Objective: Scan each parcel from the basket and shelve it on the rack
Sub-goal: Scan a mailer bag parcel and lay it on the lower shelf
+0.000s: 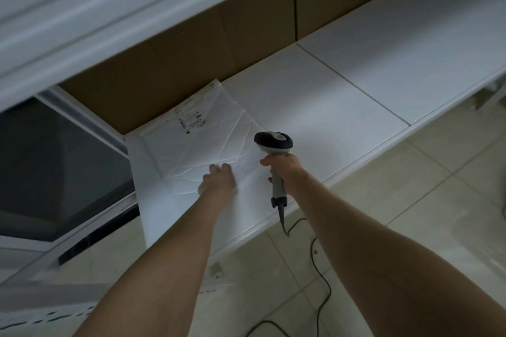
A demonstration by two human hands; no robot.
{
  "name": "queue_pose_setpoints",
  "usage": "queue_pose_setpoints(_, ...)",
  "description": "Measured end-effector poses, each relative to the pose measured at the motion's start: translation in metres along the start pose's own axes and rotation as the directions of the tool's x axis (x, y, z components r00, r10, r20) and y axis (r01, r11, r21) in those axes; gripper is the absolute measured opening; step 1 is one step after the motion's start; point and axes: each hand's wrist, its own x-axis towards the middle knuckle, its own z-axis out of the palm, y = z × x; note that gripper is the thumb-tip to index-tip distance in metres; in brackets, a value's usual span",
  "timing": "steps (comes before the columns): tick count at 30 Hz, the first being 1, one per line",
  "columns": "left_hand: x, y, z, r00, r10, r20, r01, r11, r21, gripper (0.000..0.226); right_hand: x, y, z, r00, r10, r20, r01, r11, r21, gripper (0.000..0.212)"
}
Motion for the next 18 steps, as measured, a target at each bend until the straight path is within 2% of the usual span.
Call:
queue_pose_setpoints(6, -0.011, 0.018, -0.026, 0.999, -0.012, -0.032, 0.009, 0.997, -0.079, 0.046, -0.021, -0.008, -0.009, 1.000, 0.013, 0.022, -0.013, 1.000, 0.009, 0.027)
queue_pose_setpoints(9, -0.027, 0.039, -0.050, 0.994, 0.065, -0.087, -0.076, 0.987, -0.141, 0.052, -0.041, -0.022, -0.021, 1.000, -0.003, 0.012, 0.002, 1.000, 0.019, 0.026)
queue_pose_setpoints(14, -0.068, 0.080, -0.084, 0.981, 0.182, -0.071, -0.191, 0.969, -0.157, 0.055, -0.091, -0.054, -0.056, 0.999, -0.001, -0.041, 0.005, 0.997, 0.083, 0.026)
queue_pose_setpoints(18, -0.110, 0.129, -0.112, 0.953, 0.292, -0.086, -0.301, 0.944, -0.132, 0.050, -0.144, -0.086, -0.097, 0.990, -0.040, -0.132, 0.072, 0.967, 0.244, 0.026)
